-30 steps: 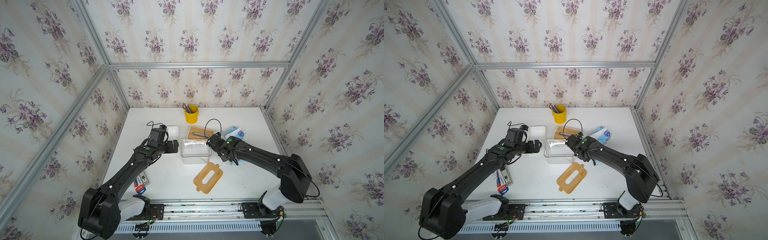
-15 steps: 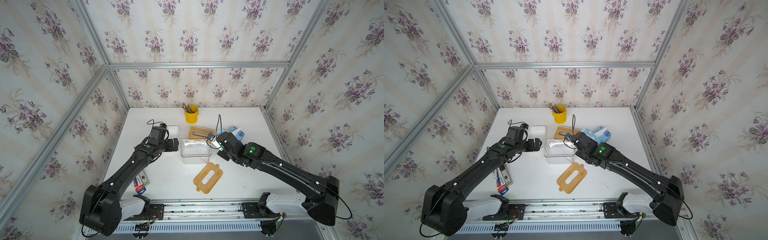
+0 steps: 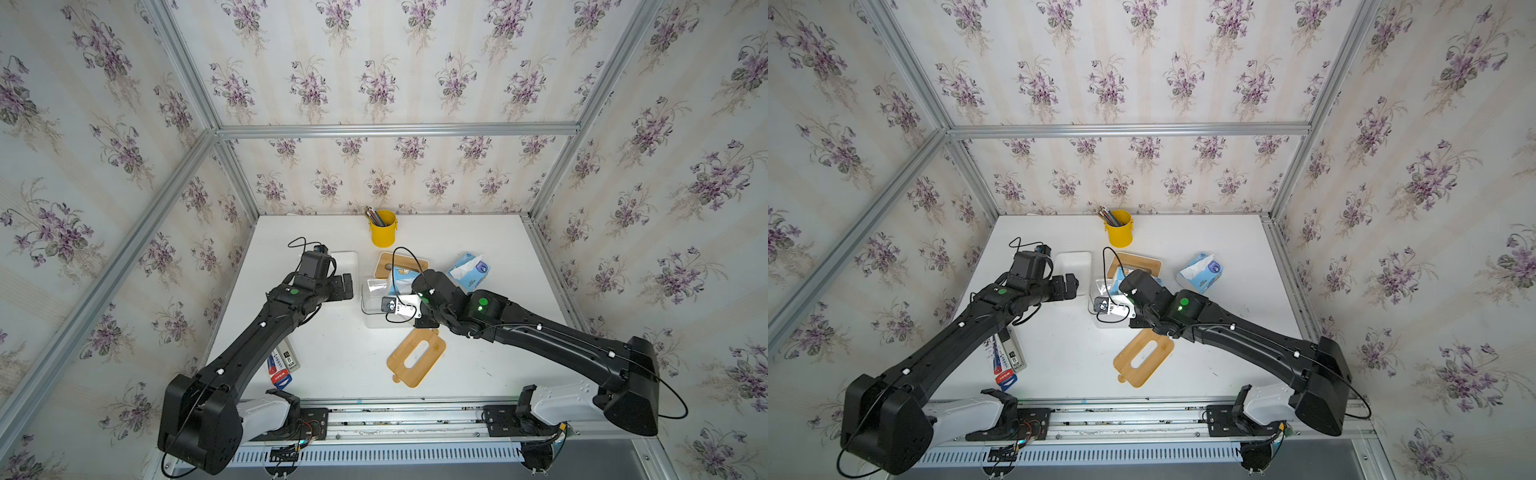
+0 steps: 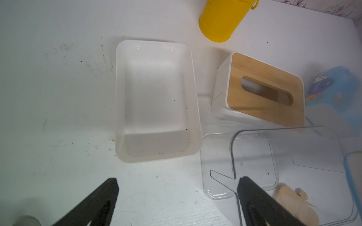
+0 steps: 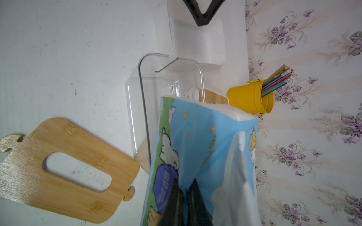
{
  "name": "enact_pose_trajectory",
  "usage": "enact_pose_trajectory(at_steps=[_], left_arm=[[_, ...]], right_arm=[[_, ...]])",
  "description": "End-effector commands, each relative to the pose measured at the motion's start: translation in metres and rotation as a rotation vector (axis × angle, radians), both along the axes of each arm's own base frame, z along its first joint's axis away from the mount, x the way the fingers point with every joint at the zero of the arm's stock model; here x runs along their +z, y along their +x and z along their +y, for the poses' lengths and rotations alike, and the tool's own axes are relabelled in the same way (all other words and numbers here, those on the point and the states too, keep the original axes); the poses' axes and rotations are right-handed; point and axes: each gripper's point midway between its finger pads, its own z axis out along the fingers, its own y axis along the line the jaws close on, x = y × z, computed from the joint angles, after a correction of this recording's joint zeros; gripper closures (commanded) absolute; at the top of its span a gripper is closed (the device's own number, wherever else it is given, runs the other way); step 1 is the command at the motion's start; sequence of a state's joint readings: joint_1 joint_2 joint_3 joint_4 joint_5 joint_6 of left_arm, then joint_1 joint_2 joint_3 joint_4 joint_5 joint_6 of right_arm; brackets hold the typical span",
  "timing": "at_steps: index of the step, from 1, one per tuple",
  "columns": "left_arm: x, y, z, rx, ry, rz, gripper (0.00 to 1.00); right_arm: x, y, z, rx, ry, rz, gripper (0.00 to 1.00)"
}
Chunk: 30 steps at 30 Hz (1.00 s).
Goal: Put the tissue paper into the tissue box
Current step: Place the paper towel in the tissue box.
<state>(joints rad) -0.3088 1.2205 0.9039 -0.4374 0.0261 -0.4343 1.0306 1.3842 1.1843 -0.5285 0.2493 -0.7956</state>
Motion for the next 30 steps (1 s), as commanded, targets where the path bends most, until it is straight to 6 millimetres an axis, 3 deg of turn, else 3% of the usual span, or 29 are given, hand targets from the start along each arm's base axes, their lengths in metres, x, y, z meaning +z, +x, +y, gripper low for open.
enact_pose_trajectory(at_steps=[1,13,30], left_arm=[[-0.002,-0.002,0.01,0.053,-0.001,0.01,0.01],[-0.003,-0.008,0.018,0.072,-0.037,0.002,0.01],[-0.007,-0.011,0.019,0.07,-0.032,0.0,0.01]], right_arm=[[-0.004,0.004,0.015,0.065,-0.04,-0.035,1.0],[-0.038,0.009,0.038,0.145,-0.154,-0.034,1.0],[-0.053,0.016,0.041,0.176,-0.24,-0.047,1.0]])
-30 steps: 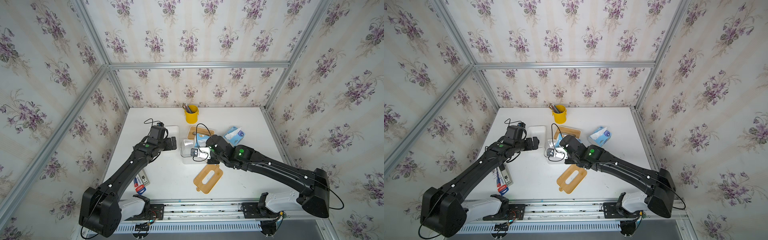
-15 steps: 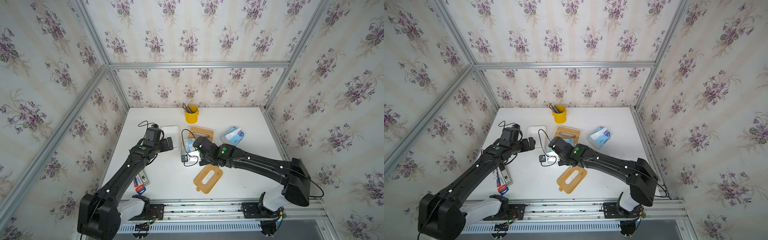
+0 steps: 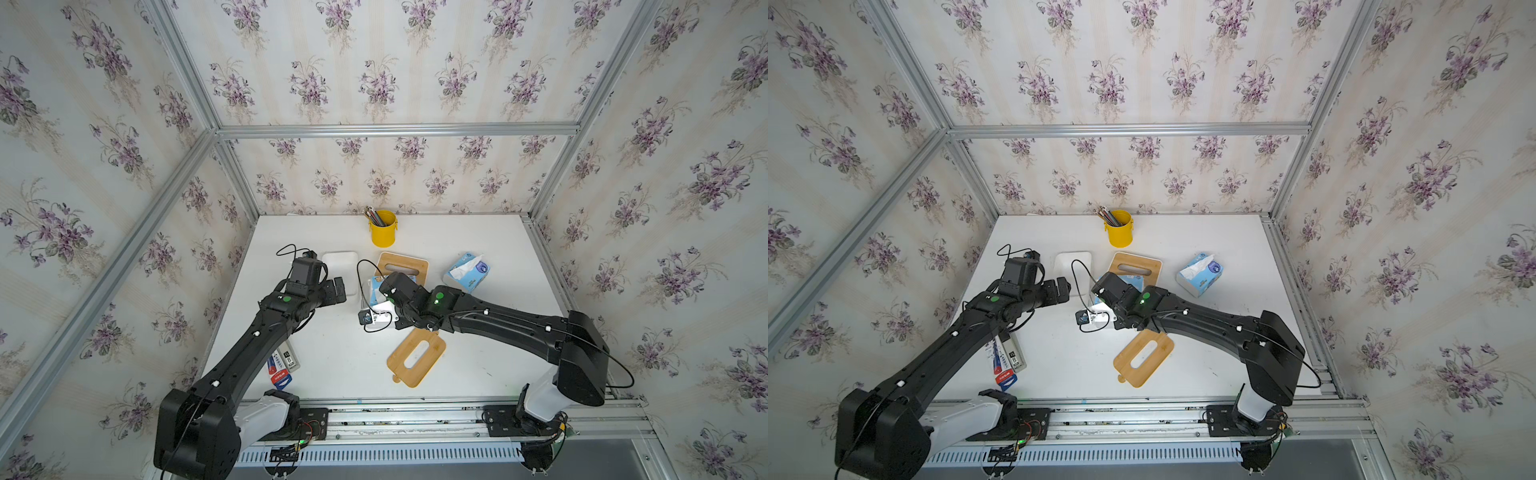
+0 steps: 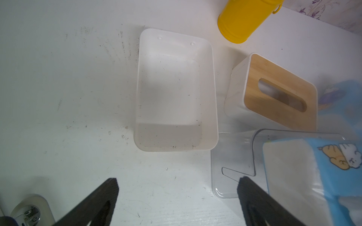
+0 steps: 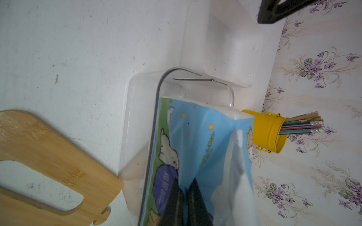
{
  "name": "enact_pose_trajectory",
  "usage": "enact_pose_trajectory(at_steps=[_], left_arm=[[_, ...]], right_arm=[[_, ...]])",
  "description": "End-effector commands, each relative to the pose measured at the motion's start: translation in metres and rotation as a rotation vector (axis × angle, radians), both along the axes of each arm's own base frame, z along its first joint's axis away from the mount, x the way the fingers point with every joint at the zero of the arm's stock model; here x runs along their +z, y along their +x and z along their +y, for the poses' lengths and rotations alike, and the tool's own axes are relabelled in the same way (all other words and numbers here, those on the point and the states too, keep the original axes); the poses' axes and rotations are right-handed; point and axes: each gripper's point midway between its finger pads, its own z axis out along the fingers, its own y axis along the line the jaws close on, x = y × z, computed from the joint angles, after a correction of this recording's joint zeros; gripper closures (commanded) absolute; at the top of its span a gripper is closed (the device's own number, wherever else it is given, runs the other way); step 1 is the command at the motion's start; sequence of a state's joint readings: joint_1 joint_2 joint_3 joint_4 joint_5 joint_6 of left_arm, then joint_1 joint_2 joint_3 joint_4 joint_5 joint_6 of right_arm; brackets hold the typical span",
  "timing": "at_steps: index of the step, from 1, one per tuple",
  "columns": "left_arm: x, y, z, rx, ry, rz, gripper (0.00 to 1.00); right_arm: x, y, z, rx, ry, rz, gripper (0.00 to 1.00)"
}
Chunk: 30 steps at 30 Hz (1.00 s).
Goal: Put the tissue paper into the tissue box
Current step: Place the paper towel in the tissue box.
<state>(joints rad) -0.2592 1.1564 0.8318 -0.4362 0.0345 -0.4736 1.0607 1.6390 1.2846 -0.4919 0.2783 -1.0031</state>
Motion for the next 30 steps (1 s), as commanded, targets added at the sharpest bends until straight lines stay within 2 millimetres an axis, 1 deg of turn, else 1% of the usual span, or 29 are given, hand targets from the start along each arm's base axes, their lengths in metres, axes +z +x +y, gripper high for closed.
enact_pose_trajectory(at_steps=[1,10,25,28,30], left_arm=[[0.003,0.001,0.0,-0.002,-0.002,-0.015,0.01],[0.004,0.001,-0.001,-0.005,-0.007,-0.021,0.01],[0.0,0.0,-0.003,-0.02,-0.011,-0.022,0.01],[0.001,-0.001,-0.002,-0.024,-0.006,-0.026,0.01],[0.001,-0.001,-0.002,-0.022,-0.004,-0.029,0.01]], right_arm=[[-0.002,0.001,-0.001,0.011,-0.018,0.0,1.0],[-0.014,0.002,-0.002,0.01,-0.031,0.038,1.0],[-0.038,0.012,-0.007,-0.03,-0.041,0.129,1.0],[-0.043,0.013,-0.008,-0.045,-0.046,0.16,0.98],[-0.044,0.014,-0.008,-0.057,-0.041,0.181,0.94]])
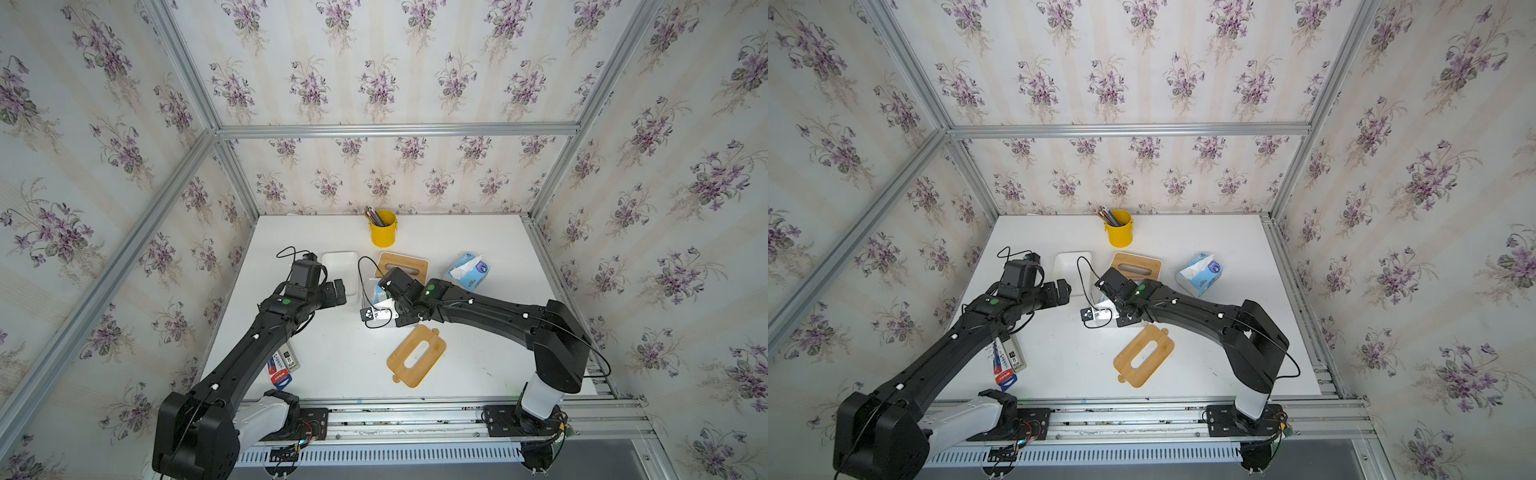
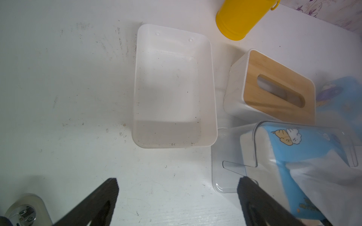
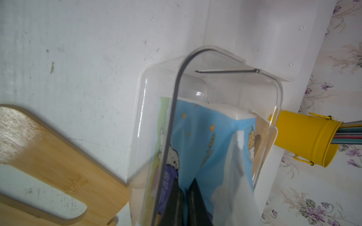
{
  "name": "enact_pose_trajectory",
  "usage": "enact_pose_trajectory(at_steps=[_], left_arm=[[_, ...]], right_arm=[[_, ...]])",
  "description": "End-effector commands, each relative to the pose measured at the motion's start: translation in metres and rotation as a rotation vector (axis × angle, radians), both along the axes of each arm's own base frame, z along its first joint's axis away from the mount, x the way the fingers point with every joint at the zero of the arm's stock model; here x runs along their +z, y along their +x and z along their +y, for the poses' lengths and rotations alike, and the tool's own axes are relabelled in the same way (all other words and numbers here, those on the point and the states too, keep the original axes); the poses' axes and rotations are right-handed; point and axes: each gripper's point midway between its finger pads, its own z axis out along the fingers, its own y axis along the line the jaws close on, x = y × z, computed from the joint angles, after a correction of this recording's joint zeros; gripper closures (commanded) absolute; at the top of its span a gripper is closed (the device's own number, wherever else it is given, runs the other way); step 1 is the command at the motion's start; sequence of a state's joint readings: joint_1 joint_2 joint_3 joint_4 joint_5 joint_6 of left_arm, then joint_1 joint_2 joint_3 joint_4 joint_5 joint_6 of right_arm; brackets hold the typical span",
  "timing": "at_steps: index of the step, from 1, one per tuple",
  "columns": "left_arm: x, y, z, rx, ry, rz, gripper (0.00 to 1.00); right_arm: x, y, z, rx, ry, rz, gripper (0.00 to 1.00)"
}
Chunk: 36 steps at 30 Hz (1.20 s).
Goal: Put the tissue paper into the tissue box
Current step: Place the paper towel in the tissue box.
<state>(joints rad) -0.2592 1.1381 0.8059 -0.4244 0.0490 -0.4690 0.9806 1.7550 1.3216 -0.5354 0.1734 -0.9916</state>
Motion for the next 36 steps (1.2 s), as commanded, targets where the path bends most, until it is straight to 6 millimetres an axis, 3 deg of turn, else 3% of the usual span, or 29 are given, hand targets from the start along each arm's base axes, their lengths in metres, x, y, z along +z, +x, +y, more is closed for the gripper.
enact_pose_trajectory(at_steps=[1,10,17,28,36], left_arm=[[0.003,0.003,0.0,-0.009,0.005,-0.024,0.01],[0.007,0.001,0.004,-0.004,0.024,-0.036,0.01],[0.012,0.002,0.004,-0.004,0.025,-0.054,0.01],[0.012,0.002,0.002,-0.018,0.024,-0.05,0.01],[0.009,0.003,-0.003,-0.037,0.002,-0.039,0.01]], right_arm=[[-0.002,-0.001,0.0,-0.03,0.01,0.044,0.92],[-0.007,0.003,0.0,-0.064,0.006,0.091,0.8],[-0.004,0.005,-0.001,-0.08,0.012,0.122,0.76],[0.037,-0.01,0.009,-0.08,0.148,0.182,0.74],[0.065,-0.005,0.0,-0.259,0.366,0.295,0.76]])
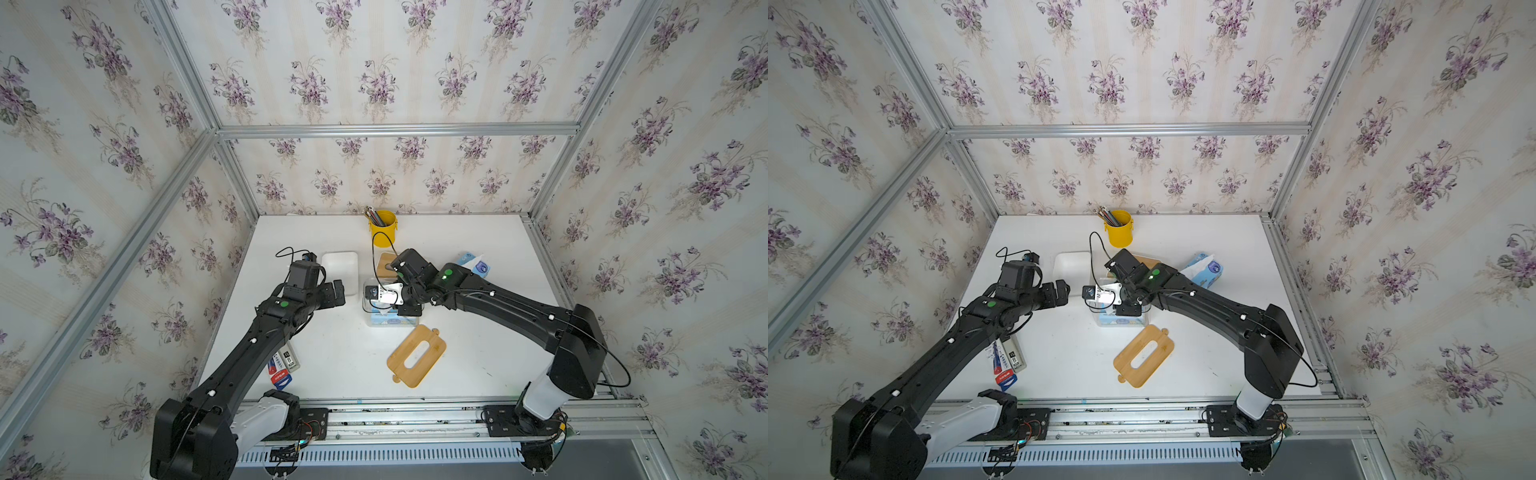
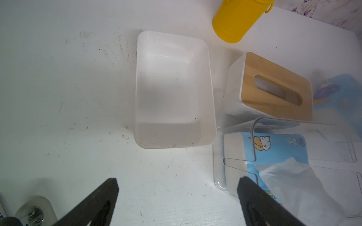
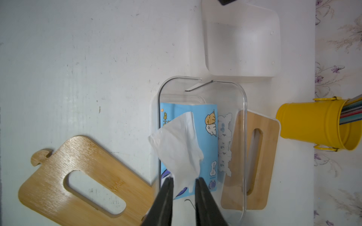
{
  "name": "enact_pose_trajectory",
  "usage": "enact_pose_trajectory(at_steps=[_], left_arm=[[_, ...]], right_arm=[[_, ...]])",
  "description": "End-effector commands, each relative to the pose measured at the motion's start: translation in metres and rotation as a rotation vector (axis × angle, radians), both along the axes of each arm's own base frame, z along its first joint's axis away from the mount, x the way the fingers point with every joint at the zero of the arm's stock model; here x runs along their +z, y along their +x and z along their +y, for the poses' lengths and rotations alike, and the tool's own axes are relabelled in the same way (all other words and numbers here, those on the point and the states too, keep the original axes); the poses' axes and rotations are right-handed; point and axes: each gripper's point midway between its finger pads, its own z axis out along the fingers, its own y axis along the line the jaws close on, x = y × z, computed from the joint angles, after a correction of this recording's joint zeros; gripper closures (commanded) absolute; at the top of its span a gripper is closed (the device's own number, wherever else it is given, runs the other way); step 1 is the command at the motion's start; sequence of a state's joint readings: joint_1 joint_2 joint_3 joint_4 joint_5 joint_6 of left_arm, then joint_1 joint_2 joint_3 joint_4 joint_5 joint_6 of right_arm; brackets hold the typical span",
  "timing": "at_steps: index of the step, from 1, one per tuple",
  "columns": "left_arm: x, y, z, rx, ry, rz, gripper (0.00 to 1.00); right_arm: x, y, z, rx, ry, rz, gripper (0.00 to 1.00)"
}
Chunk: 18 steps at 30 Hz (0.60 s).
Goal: Put the tissue paper into the tissue box
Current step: Place the paper towel in the tissue box.
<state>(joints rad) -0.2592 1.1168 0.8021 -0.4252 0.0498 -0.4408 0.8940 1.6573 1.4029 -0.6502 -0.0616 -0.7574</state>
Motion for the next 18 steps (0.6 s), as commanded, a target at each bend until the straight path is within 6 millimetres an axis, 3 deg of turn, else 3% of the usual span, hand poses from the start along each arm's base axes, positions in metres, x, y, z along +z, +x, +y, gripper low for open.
enact_pose_trajectory(at_steps=[1,7,12,14,18], left_arm=[[0.005,0.005,-0.005,-0.019,-0.012,-0.018,0.01],[0.004,0.007,-0.013,-0.052,-0.036,0.0,0.01],[0.009,0.003,-0.021,-0.1,-0.065,-0.007,0.01],[0.014,0.001,-0.024,-0.113,-0.08,-0.019,0.01],[0.022,-0.002,-0.024,-0.124,-0.079,-0.047,0.01]], right_arm=[[0.012,0.005,0.003,-0.125,0.125,0.086,0.76],[0.035,0.022,-0.017,-0.316,0.263,0.107,0.68],[0.053,0.025,-0.054,-0.555,0.378,0.131,0.56],[0.052,0.022,-0.073,-0.66,0.39,0.133,0.52],[0.028,0.004,-0.102,-0.844,0.358,0.218,0.45]])
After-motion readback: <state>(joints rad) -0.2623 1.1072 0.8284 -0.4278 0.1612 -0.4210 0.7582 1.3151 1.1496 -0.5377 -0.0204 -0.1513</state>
